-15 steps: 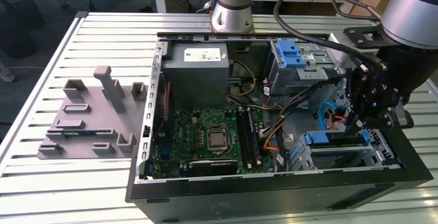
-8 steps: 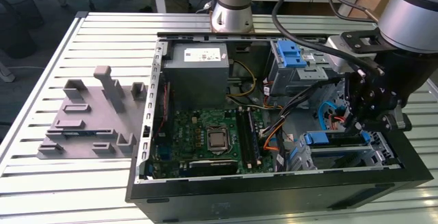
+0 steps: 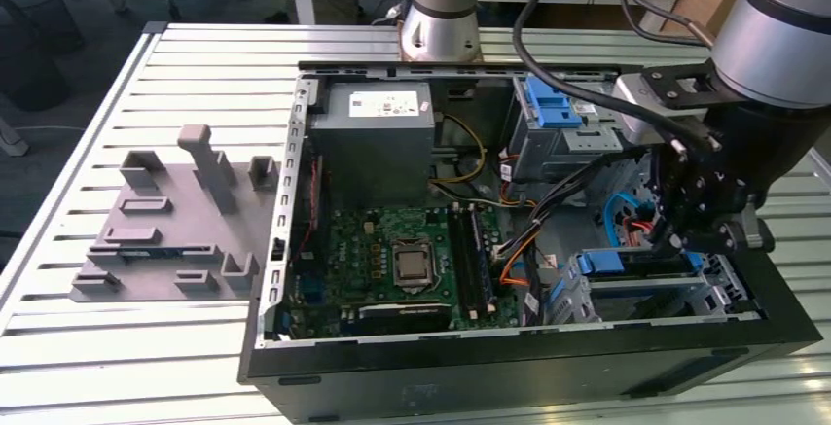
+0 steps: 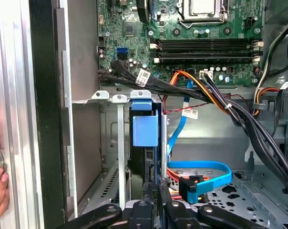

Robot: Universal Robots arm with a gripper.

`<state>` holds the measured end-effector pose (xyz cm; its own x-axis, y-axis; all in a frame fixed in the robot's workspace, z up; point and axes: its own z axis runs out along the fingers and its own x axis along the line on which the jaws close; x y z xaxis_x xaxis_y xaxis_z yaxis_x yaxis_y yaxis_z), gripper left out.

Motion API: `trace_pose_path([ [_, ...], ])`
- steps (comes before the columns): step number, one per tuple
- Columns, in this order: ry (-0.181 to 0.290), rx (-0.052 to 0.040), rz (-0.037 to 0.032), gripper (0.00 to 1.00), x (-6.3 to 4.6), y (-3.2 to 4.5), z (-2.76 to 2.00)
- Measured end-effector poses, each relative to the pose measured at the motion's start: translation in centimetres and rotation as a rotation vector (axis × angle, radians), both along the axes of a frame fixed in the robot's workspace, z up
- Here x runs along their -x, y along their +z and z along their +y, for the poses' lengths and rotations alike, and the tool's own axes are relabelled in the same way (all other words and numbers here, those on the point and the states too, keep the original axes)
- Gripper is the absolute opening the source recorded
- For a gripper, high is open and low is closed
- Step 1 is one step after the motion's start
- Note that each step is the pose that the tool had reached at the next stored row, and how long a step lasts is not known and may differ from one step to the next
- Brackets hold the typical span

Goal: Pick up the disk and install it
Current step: 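Insert the first disk wire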

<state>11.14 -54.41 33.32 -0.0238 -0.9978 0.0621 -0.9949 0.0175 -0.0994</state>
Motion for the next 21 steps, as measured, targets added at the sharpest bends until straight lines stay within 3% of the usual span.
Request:
trace_pose_path([
  [4, 0.0, -0.0064, 0.0, 0.17, 0.0, -0.12, 0.01],
  [21, 0.002, -0.0094, -0.0002, 0.17, 0.0, -0.1, -0.19],
])
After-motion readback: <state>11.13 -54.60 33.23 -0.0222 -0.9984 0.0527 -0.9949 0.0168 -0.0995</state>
